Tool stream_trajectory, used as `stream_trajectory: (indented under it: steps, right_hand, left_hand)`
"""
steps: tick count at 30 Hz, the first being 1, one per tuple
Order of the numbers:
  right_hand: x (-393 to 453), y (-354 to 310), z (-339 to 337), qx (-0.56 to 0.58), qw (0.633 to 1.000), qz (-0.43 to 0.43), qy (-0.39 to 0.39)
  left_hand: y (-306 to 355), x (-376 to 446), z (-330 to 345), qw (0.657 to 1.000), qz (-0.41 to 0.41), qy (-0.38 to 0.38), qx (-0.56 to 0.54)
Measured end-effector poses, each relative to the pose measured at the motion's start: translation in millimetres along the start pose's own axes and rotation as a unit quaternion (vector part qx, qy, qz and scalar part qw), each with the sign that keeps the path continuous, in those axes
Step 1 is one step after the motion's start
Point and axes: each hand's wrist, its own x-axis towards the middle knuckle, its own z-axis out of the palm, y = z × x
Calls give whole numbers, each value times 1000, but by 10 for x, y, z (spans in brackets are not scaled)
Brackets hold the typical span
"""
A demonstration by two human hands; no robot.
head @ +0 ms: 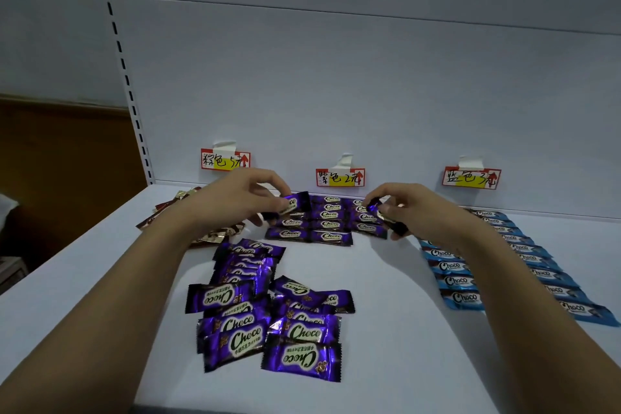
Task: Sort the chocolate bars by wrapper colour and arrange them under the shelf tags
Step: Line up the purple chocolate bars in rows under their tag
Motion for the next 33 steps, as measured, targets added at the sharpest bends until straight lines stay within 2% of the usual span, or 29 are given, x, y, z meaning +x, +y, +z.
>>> stream_trajectory:
  steps: [4, 9, 20, 24, 28, 33]
  right_hand:
    - [24, 6, 67, -30, 999, 22, -33]
    - [59, 12, 138, -77, 996, 12, -45]
    - [159, 75, 267, -162, 986, -41, 5]
    - [156, 59, 283, -172, 984, -51, 17]
    - [139, -11, 378, -142, 986, -89, 18]
    - [121, -46, 486, -167, 979, -120, -7]
  left_hand:
    - [-64, 11, -16, 999, -27, -19, -1]
    - [-98, -21, -76, 994, -48, -73, 69]
    - [-92, -61, -131, 985, -84, -133, 69]
    - [-107, -62, -143, 987, -80, -128, 52]
    - [-143, -31, -151, 992, -72, -89, 46]
    - [-180, -23, -153, 987, -87, -114, 70]
